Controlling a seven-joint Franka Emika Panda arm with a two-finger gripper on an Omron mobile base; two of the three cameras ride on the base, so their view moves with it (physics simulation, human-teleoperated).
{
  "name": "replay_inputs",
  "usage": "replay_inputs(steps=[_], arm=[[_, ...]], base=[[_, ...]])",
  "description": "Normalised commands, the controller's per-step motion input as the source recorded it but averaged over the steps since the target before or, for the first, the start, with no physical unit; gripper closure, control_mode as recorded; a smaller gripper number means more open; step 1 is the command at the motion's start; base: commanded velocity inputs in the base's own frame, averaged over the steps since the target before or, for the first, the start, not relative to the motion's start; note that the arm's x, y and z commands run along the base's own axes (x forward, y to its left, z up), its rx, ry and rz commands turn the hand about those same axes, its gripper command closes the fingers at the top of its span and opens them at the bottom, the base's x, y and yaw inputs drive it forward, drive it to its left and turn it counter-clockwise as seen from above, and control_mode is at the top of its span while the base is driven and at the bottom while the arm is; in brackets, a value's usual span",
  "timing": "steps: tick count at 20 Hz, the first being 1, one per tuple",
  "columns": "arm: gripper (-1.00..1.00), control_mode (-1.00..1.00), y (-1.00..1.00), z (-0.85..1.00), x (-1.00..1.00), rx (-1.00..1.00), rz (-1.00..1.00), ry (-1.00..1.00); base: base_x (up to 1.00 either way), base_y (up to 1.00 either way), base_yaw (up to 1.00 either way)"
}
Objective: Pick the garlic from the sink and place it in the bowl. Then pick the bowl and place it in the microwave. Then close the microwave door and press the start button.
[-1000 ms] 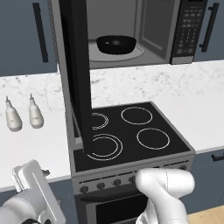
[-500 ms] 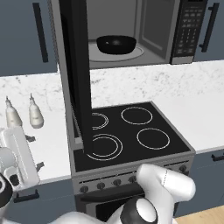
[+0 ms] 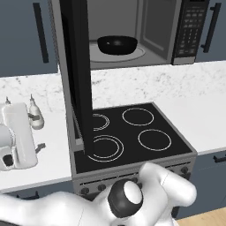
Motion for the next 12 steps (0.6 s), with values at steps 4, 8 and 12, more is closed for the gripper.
replay_inputs(steps=[4,8,12], arm=[[-1.00,-1.00,-1.00,0.33,0.05,0.01,0.00,-0.18],[-1.00,-1.00,-1.00,0.27,0.28,0.01,0.00,-0.14],[-1.00,-1.00,-1.00,0.28,0.34,0.00,0.00,-0.12]], base=[[0.00,0.00,0.00],[0.00,0.00,0.00],[0.00,0.00,0.00]])
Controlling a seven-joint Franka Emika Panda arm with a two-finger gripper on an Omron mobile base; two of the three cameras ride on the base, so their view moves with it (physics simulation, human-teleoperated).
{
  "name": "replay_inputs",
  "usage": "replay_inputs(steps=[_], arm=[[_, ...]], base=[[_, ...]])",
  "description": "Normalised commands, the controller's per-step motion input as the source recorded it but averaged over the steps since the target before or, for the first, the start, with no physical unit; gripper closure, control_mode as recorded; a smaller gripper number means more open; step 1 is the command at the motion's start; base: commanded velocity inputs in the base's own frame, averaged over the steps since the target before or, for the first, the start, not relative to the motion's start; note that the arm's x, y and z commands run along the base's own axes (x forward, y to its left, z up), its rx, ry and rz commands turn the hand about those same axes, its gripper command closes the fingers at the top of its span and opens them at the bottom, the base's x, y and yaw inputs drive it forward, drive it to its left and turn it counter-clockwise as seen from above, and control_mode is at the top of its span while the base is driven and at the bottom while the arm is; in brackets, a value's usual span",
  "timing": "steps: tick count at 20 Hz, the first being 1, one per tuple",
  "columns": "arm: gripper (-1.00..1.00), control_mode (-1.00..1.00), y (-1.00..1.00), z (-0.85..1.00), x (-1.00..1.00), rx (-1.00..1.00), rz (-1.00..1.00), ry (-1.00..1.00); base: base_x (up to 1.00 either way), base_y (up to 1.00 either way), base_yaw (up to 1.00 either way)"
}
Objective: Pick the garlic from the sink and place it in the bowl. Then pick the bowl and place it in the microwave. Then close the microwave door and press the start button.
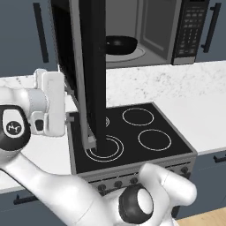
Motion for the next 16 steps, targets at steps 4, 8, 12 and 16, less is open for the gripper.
replay_inputs(steps=[4,8,12,16], arm=[[-1.00,-1.00,-1.00,0.21,0.40,0.00,0.00,-0.09],[-1.00,-1.00,-1.00,0.19,0.56,0.00,0.01,-0.09],[-1.00,-1.00,-1.00,0.14,0.93,0.00,0.07,-0.02],[-1.00,-1.00,-1.00,0.16,1.00,0.00,0.13,0.00]], base=[[0.00,0.00,0.00],[0.00,0.00,0.00],[0.00,0.00,0.00],[0.00,0.00,0.00]])
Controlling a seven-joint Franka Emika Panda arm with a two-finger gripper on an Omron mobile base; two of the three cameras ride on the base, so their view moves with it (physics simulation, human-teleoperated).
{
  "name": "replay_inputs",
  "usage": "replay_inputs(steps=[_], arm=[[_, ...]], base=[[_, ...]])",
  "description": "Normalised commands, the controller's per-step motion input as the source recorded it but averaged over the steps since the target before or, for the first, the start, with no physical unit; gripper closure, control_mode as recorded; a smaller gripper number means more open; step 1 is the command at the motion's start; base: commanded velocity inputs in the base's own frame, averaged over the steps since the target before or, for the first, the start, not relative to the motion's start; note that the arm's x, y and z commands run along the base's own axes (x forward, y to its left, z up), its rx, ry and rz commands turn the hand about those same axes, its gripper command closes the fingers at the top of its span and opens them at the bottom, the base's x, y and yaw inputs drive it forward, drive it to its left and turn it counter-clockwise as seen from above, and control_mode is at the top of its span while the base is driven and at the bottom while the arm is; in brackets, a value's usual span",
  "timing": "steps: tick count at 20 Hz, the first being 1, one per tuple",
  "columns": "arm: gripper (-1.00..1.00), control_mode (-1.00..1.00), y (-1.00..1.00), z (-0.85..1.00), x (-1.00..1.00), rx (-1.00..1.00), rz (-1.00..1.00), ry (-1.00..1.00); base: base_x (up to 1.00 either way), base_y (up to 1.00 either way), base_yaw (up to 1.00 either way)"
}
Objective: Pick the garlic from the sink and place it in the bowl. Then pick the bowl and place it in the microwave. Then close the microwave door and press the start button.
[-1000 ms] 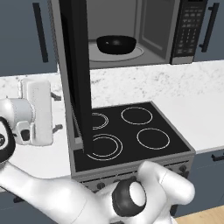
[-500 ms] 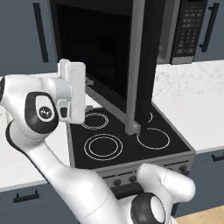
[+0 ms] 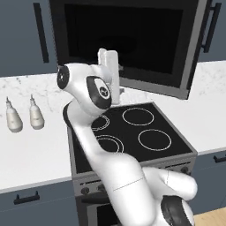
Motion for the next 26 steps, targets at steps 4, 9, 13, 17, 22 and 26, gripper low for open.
replay_inputs(steps=[4,9,13,17,22,26], arm=[[-1.00,-1.00,-1.00,0.50,1.00,0.00,0.15,0.00],[-1.00,-1.00,-0.85,0.36,1.00,0.00,0.17,0.00],[-1.00,-1.00,-0.53,0.01,0.64,0.00,0.24,0.00],[-1.00,-1.00,-0.34,-0.02,0.28,0.00,0.27,0.00],[-1.00,-1.00,-0.24,-0.01,0.01,0.00,0.23,0.00],[-1.00,-1.00,-0.02,-0.01,0.17,0.00,0.11,0.01]], base=[[0.00,0.00,0.00],[0.00,0.00,0.00],[0.00,0.00,0.00],[0.00,0.00,0.00],[0.00,0.00,0.00],[0.00,0.00,0.00]])
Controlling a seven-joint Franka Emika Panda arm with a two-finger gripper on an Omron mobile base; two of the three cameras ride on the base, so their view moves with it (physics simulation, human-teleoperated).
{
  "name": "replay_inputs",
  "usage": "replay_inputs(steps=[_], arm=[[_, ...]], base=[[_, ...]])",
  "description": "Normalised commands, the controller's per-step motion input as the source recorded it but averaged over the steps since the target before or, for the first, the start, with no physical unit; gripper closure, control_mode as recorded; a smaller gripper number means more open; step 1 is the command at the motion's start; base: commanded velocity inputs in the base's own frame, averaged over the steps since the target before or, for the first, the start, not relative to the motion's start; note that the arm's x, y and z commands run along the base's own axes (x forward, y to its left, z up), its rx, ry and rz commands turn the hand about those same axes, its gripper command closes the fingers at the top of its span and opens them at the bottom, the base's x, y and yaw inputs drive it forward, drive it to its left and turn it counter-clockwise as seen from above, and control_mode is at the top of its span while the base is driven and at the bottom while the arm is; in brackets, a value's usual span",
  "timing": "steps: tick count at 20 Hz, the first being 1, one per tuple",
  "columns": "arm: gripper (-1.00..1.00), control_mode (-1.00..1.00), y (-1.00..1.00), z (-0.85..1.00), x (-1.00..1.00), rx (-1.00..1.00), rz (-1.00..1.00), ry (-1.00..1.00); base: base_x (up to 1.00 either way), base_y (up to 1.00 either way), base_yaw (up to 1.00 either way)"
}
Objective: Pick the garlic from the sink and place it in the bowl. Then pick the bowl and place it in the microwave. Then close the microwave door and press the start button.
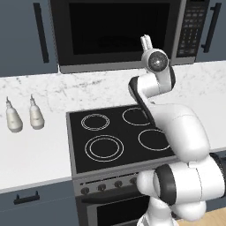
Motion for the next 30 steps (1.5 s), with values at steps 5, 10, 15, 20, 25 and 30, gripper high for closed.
replay_inputs(steps=[5,10,15,20,25,30], arm=[[-1.00,-1.00,0.00,-0.01,0.53,0.00,0.01,0.03],[-1.00,-1.00,0.00,0.05,-0.32,0.13,0.06,0.01],[-1.00,-1.00,-0.20,0.23,-1.00,0.25,0.22,-0.08],[-1.00,-1.00,-0.69,0.25,-0.95,0.26,0.27,-0.08],[-1.00,-1.00,-0.99,0.22,-0.28,0.15,0.30,-0.14],[-1.00,-1.00,-0.97,0.05,0.00,0.07,0.26,-0.07]], base=[[0.00,0.00,0.00],[0.00,0.00,0.00],[0.00,0.00,0.00],[0.00,0.00,0.00],[0.00,0.00,0.00],[0.00,0.00,0.00]])
